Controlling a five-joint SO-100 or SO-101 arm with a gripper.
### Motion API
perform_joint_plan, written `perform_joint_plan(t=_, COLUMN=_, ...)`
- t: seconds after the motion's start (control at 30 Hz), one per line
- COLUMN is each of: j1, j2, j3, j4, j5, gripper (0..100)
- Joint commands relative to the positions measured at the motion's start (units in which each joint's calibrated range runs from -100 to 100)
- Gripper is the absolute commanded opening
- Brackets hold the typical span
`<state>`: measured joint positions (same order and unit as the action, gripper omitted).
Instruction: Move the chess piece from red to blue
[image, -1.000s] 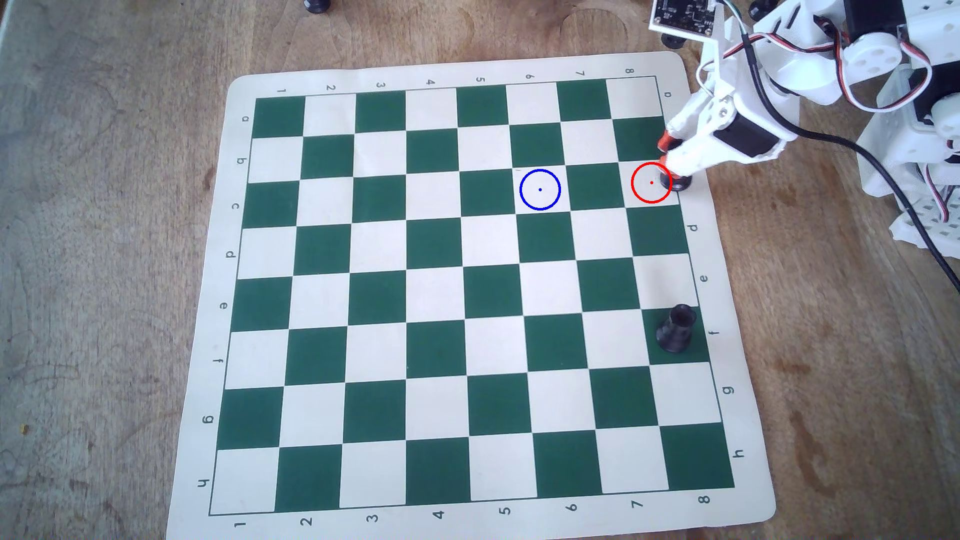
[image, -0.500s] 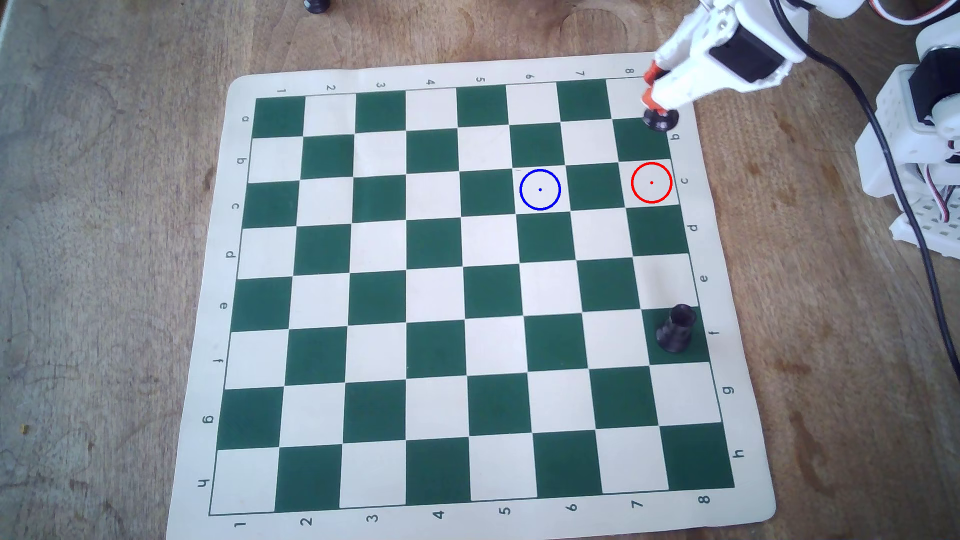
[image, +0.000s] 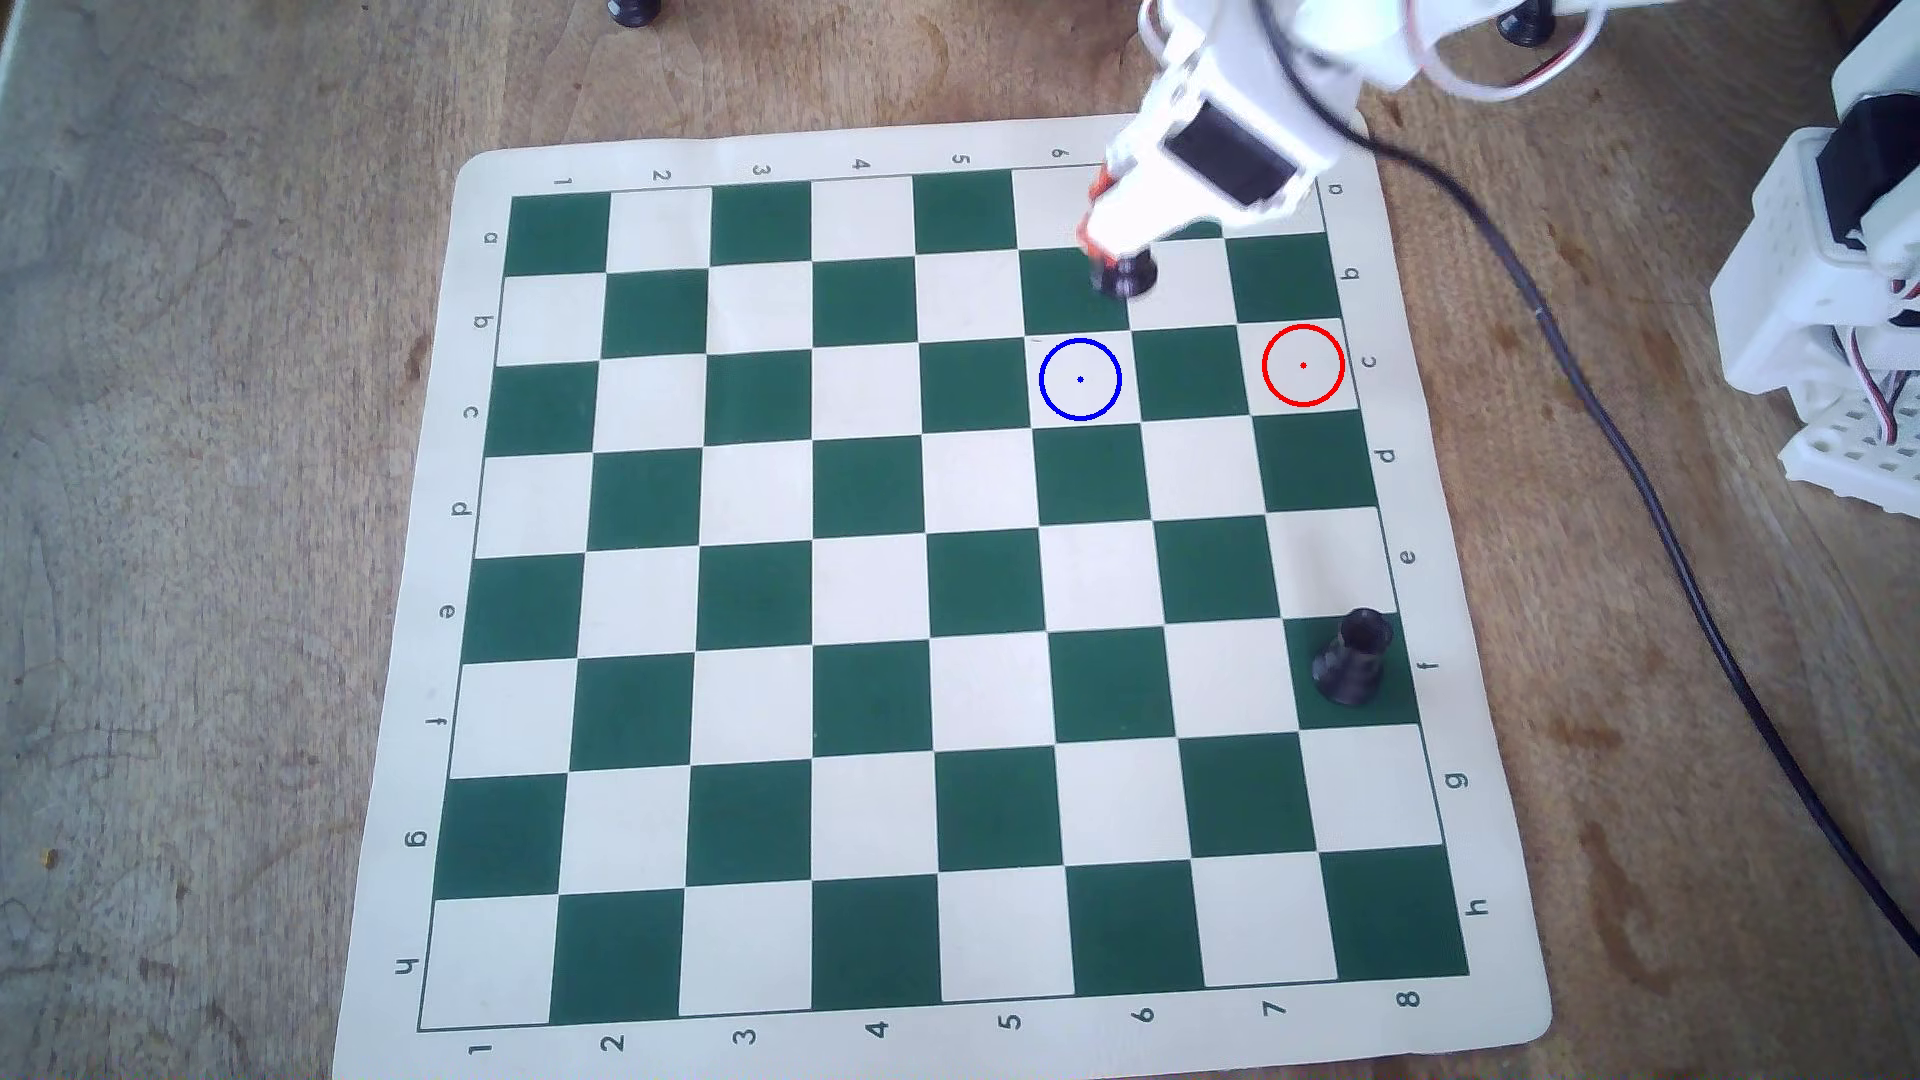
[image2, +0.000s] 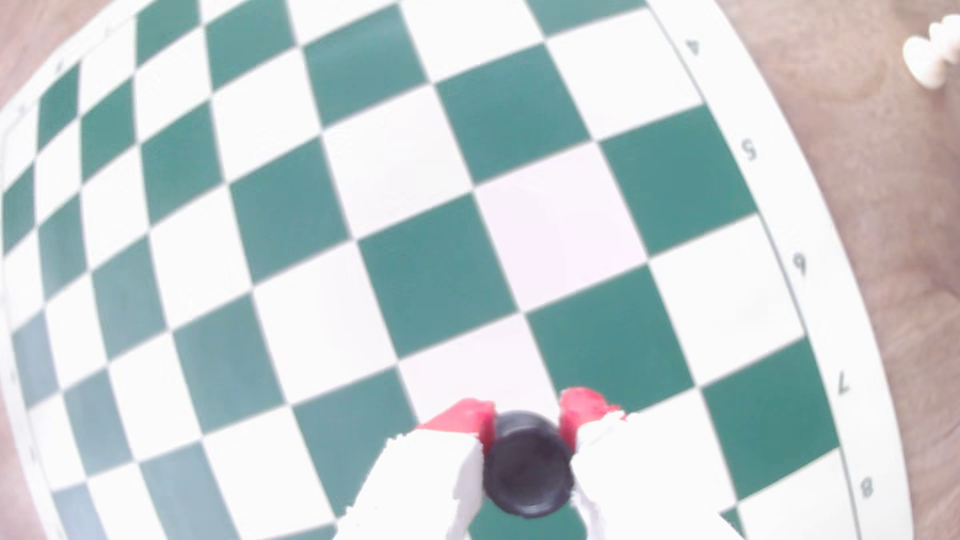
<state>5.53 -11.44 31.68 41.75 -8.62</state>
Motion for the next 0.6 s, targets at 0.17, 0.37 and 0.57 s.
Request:
perform_joint_plan(t=0.17, j1=-2.60, j2=3.03, j3=-0.49, j4=-6.95, j5=-0.68, gripper=0)
perform_joint_plan(t=0.37, j1=-5.02, j2=3.63, j3=1.51, j4=-7.11, j5=-0.88, gripper=0)
perform_joint_plan(t=0.57, j1=-4.16, j2=4.90, j3=2.32, j4=-9.48, j5=-0.68, gripper=0)
